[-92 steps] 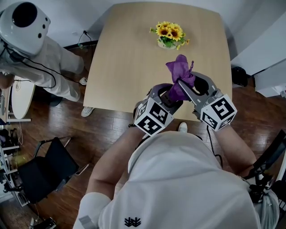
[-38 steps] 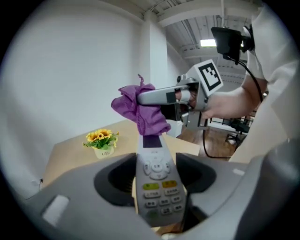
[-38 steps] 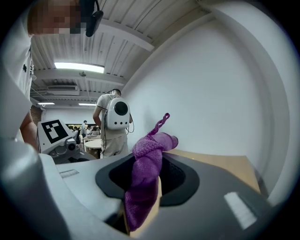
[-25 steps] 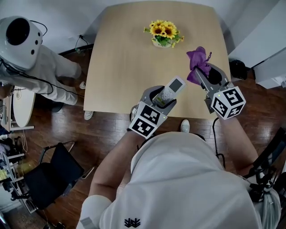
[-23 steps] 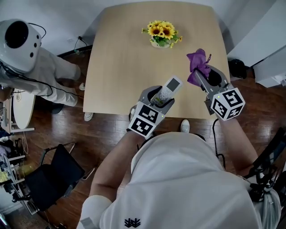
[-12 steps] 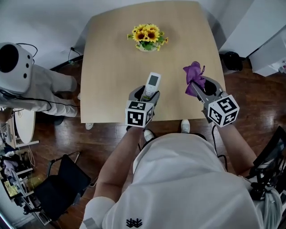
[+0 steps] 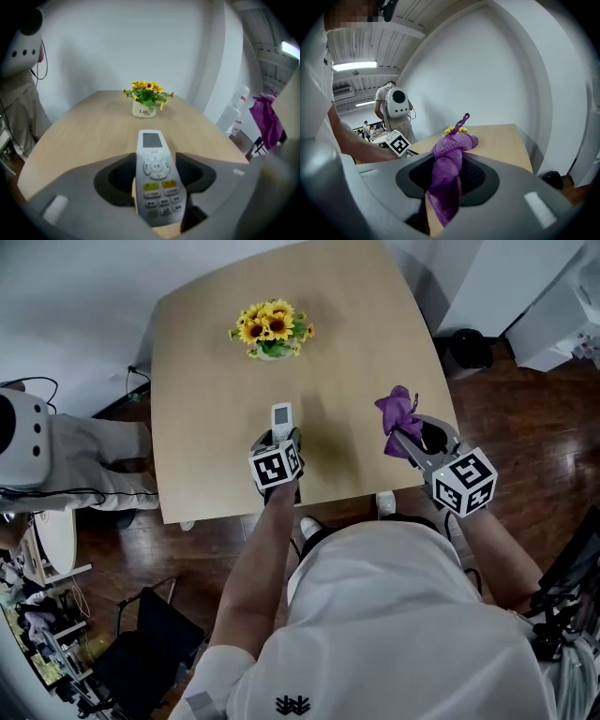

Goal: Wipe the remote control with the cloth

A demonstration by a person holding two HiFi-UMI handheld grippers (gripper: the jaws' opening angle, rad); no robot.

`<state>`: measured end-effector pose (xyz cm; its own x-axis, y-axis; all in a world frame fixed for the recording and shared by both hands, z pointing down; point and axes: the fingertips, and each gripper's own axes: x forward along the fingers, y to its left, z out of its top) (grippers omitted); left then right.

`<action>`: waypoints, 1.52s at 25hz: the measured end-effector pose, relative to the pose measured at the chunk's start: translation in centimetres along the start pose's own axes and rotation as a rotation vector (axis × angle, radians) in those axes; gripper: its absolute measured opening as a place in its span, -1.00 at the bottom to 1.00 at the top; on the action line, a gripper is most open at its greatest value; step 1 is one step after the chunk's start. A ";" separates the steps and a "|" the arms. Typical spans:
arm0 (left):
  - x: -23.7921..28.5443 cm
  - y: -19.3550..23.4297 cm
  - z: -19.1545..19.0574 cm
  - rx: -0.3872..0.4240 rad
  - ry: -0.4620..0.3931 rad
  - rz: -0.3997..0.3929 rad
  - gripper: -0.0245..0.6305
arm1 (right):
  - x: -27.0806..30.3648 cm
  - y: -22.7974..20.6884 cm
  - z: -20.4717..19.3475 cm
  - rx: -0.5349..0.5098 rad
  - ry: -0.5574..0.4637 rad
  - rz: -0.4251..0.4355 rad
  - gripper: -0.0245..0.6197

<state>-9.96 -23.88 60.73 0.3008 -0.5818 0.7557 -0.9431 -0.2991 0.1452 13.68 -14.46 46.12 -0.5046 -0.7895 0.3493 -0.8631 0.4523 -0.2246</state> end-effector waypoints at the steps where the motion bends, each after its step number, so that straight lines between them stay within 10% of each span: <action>1: 0.7 0.2 -0.3 -0.007 0.010 0.014 -0.06 | -0.3 -0.3 -0.2 0.002 0.007 -0.002 -0.53; 38: 6.4 1.0 -4.3 0.021 0.163 0.062 -0.04 | -3.1 -2.0 -3.7 0.053 0.093 -0.012 -0.53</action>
<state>-9.59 -24.65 68.48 0.2133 -0.4695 0.8568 -0.9555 -0.2833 0.0826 16.88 -11.35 48.82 -0.4961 -0.7518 0.4344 -0.8681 0.4189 -0.2665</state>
